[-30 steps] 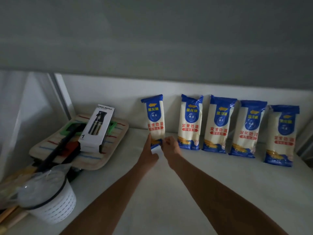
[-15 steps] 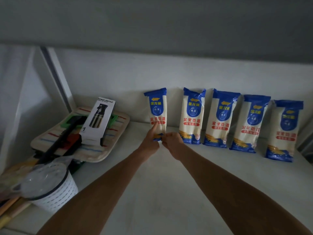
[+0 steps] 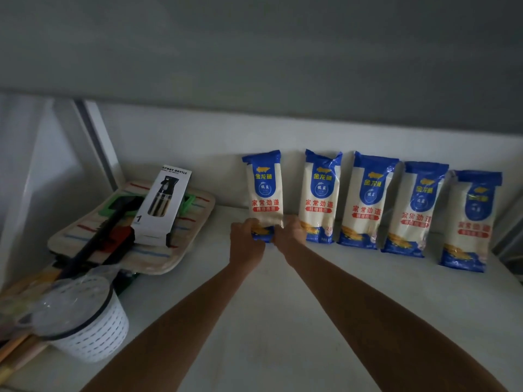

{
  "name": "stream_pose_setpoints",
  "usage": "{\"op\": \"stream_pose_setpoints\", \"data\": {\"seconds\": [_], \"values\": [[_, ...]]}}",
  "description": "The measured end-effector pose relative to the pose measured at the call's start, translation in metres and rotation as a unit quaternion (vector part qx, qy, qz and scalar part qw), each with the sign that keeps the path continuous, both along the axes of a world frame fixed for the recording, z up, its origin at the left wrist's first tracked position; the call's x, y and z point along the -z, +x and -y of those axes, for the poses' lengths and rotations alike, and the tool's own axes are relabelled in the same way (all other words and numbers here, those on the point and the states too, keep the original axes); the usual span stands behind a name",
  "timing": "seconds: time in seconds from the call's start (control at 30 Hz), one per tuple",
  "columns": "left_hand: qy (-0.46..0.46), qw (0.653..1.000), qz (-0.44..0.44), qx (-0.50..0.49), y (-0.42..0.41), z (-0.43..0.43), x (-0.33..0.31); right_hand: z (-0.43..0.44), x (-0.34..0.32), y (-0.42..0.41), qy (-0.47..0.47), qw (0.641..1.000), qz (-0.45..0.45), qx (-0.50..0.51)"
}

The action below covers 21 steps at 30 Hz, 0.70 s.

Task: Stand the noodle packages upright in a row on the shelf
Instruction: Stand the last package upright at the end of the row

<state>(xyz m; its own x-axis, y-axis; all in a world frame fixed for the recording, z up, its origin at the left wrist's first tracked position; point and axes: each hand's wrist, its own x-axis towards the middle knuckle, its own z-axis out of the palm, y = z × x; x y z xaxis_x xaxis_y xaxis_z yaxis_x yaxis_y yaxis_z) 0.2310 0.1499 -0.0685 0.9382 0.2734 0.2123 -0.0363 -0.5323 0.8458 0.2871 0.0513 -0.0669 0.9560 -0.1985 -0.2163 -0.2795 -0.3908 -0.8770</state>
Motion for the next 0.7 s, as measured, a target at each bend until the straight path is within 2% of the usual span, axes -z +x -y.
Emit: {"op": "stream_pose_setpoints", "data": {"seconds": [0.07, 0.13, 0.2, 0.3, 0.37, 0.5, 0.67, 0.7], "values": [[-0.039, 0.997, -0.061, -0.029, -0.001, 0.009, -0.006, -0.005, 0.001, -0.001, 0.032, 0.998, -0.057, -0.024], [-0.124, 0.985, -0.121, -0.022, 0.003, 0.013, -0.007, -0.008, 0.006, 0.002, 0.094, 0.990, -0.090, -0.049], [-0.186, 0.977, -0.107, -0.004, 0.007, 0.016, -0.002, -0.007, 0.004, 0.000, 0.116, 0.989, -0.088, -0.034], [-0.232, 0.967, -0.101, 0.015, 0.001, 0.018, 0.001, 0.000, 0.004, -0.003, 0.031, 0.996, -0.076, 0.040], [-0.266, 0.959, -0.100, 0.017, -0.002, 0.015, 0.003, -0.001, 0.006, -0.006, 0.016, 0.996, -0.061, 0.055], [-0.228, 0.967, -0.113, 0.018, 0.007, 0.003, 0.016, -0.004, 0.009, -0.006, -0.004, 0.996, -0.066, 0.056], [-0.258, 0.961, -0.101, 0.011, 0.010, 0.007, 0.014, -0.002, 0.005, -0.003, -0.025, 0.996, -0.064, 0.056], [-0.242, 0.966, -0.097, 0.009, 0.010, 0.009, 0.014, -0.001, 0.006, -0.003, -0.023, 0.996, -0.062, 0.057]]}}
